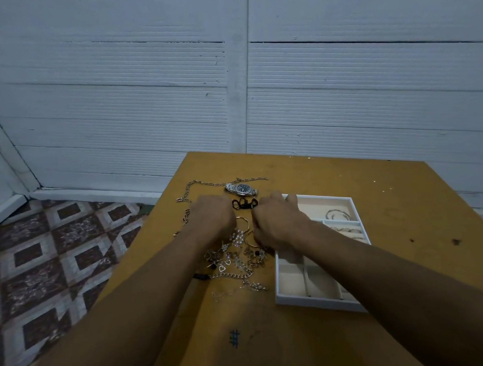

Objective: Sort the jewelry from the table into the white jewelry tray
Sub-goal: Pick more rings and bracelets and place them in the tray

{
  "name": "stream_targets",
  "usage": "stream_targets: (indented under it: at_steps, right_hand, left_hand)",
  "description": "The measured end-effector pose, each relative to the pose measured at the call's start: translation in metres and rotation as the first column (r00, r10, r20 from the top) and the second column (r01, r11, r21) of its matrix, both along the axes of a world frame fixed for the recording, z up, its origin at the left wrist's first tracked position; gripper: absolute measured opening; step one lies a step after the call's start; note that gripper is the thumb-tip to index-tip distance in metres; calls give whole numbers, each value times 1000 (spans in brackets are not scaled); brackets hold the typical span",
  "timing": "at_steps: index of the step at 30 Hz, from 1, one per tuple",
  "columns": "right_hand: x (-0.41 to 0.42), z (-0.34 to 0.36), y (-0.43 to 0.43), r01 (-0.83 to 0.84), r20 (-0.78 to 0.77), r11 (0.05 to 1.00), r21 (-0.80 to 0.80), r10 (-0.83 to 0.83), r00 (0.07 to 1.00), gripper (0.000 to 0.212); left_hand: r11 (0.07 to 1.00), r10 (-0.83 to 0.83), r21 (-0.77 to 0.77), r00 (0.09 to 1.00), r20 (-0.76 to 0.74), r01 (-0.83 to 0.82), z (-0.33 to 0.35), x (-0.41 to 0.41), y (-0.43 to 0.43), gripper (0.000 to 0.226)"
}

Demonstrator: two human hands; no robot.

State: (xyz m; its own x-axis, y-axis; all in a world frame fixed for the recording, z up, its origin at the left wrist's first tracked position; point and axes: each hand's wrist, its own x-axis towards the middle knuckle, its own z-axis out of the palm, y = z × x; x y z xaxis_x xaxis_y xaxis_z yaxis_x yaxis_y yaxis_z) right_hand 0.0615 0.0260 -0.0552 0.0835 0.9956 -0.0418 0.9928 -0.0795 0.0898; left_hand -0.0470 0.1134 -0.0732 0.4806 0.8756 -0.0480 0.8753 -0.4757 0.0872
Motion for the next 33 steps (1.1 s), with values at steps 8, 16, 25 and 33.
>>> stream_targets:
  at_steps: [8,16,25,33]
  right_hand:
    - [9,3,-8,-61,8,990,126,60,998,28]
    - [18,8,-22,-37,-214,979,199,80,974,19]
    - [42,23,-47,62,-365,958,279,46,930,15]
    - [65,35,-77,105,-379,945,311,22,925,20]
  left_hand:
    - [1000,-23,-9,987,160,25,9,-5,-12,27]
    - [991,-135,38,906,401,131,24,-11,-20,17]
    - [984,-177,62,872,457,168,41,-14,-31,19]
    - [983,-185,115,820,542,146,47,-19,-41,9]
